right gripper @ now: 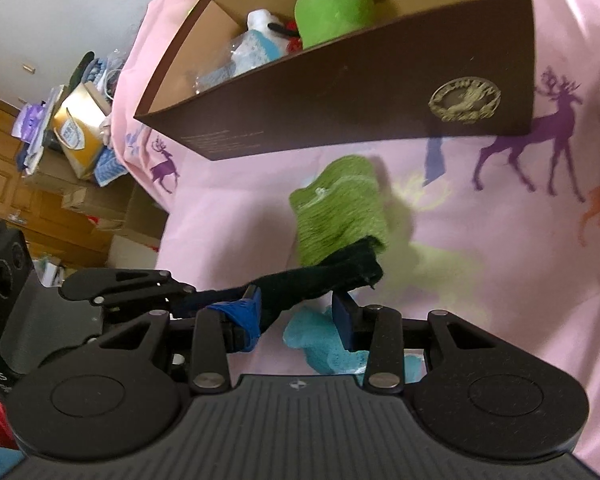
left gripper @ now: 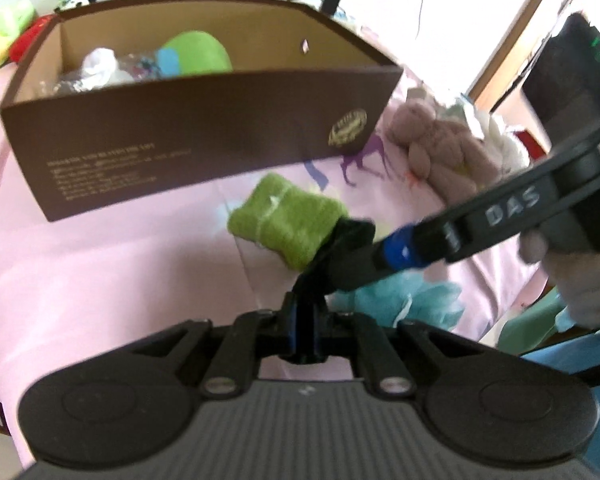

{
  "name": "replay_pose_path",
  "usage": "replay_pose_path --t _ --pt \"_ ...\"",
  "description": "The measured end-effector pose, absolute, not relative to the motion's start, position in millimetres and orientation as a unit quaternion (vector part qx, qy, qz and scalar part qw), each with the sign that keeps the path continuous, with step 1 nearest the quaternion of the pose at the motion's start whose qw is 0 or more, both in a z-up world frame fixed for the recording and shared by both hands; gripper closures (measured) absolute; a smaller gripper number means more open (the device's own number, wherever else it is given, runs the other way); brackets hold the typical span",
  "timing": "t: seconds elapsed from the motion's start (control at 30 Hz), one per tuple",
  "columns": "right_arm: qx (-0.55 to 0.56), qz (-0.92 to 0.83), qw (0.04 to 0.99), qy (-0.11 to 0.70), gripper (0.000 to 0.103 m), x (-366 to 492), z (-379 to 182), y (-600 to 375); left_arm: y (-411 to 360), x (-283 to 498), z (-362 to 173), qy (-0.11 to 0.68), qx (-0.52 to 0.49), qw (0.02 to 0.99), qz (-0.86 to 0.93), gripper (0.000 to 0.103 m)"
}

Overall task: Organize soft objects
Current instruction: 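Carry the black sock over the box and lower it inside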

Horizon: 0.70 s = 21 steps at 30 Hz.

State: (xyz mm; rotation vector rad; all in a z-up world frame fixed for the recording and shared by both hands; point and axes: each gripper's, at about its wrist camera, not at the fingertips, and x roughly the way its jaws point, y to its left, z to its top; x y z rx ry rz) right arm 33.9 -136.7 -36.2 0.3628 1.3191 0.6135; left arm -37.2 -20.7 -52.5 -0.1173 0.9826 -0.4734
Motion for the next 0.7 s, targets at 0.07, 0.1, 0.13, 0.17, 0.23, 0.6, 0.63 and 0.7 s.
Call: replay_pose_path --t 0.07,0.1,0.13,0.17,0.23,0.6,0.63,0.7 --pt "0.191 0.279 0.722 0.604 0.08 37.2 -38.6 -138.7 -18.1 -39.1 -47.5 0.462 -0.058 0.857 -0.22 0.1" --pt "0.207 0.278 0.716 0.606 0.08 39.3 -39.9 -140.1 -16.6 -39.9 -45.6 0.46 -0.06 0.858 -0.219 0.1" --pt "0.225 0.276 0.709 0.608 0.08 41.7 -42.5 -141.7 -14.4 -40.8 -43.3 0.457 -0.064 0.859 -0.22 0.1" --pt "0.24 0.274 0.703 0.611 0.08 43.4 -44.5 -143.2 -12.9 -41.9 -40.4 0.455 -0.068 0.86 -0.221 0.1" --pt "0.265 0.274 0.692 0.613 0.078 45.3 -45.5 -146.1 -11.1 -43.5 -34.0 0.451 -0.066 0.863 -0.217 0.1" --pt "0.33 0.317 0.698 0.551 0.078 55.3 -2.8 -155.5 -6.0 -47.9 23.0 0.377 -0.059 0.894 -0.237 0.1" --pt "0.332 0.322 0.7 0.544 0.078 56.9 2.9 -157.1 -6.5 -46.7 28.7 0.37 -0.061 0.895 -0.242 0.1" --pt "0.335 0.331 0.706 0.529 0.078 61.5 14.3 -158.6 -8.5 -44.6 41.3 0.352 -0.063 0.899 -0.254 0.1"
